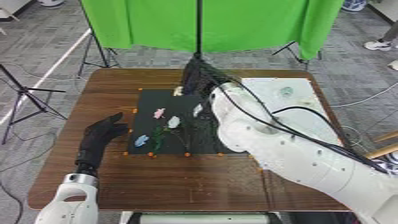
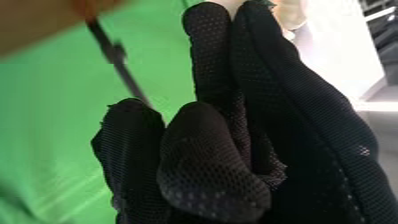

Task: Arrange flowers

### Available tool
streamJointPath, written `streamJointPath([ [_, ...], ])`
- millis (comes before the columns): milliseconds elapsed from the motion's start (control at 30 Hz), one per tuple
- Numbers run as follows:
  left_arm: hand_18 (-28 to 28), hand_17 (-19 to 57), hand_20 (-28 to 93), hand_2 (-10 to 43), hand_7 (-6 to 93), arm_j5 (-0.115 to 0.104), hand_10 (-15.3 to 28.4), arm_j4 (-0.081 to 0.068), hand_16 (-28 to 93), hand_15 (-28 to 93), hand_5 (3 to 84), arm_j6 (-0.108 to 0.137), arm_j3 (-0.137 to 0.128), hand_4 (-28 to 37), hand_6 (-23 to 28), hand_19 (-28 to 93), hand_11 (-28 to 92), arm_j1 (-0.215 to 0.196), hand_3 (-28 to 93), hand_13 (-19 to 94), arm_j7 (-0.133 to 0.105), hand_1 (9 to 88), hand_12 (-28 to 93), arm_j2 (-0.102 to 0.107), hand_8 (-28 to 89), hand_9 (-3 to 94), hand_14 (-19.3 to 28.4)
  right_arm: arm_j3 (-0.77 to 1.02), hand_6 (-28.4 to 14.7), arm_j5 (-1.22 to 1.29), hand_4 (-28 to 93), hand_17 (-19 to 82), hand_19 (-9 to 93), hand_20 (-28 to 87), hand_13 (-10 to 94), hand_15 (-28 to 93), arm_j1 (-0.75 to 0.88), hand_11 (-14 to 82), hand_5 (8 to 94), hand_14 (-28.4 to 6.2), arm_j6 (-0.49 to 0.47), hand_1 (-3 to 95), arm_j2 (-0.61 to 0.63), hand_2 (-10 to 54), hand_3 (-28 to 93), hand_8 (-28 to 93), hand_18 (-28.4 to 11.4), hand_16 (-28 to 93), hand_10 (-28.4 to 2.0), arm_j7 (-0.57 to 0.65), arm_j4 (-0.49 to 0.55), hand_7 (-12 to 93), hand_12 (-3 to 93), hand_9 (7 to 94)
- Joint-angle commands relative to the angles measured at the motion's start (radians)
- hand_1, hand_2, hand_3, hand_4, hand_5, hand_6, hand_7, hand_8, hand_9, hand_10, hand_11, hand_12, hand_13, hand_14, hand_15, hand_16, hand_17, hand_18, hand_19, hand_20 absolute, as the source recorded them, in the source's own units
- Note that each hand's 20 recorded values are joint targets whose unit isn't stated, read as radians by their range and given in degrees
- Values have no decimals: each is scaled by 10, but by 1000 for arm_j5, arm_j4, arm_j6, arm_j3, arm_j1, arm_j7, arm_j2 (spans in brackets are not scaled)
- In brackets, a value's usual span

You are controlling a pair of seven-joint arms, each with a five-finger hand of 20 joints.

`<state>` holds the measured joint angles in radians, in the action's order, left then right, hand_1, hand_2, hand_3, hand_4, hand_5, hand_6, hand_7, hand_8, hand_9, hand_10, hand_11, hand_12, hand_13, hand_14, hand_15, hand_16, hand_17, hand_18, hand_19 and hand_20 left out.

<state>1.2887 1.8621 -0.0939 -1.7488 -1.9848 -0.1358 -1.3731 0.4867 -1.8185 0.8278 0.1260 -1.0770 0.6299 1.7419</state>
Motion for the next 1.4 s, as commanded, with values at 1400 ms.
streamJointPath([
  [1400, 178, 110, 146, 106, 57, 9, 179, -18, -51, 265, 494, -42, 2, -237, 100, 290, 224, -5, 581, 447, 27, 285, 104, -13, -51, 519, 214, -9, 22, -13, -174, 626, 932, 606, 928, 626, 97, 41, 749, 8, -78, 643, 43, -95, 538, 36, -149, 308, -101, -23, -16, 228, 350, 842],
])
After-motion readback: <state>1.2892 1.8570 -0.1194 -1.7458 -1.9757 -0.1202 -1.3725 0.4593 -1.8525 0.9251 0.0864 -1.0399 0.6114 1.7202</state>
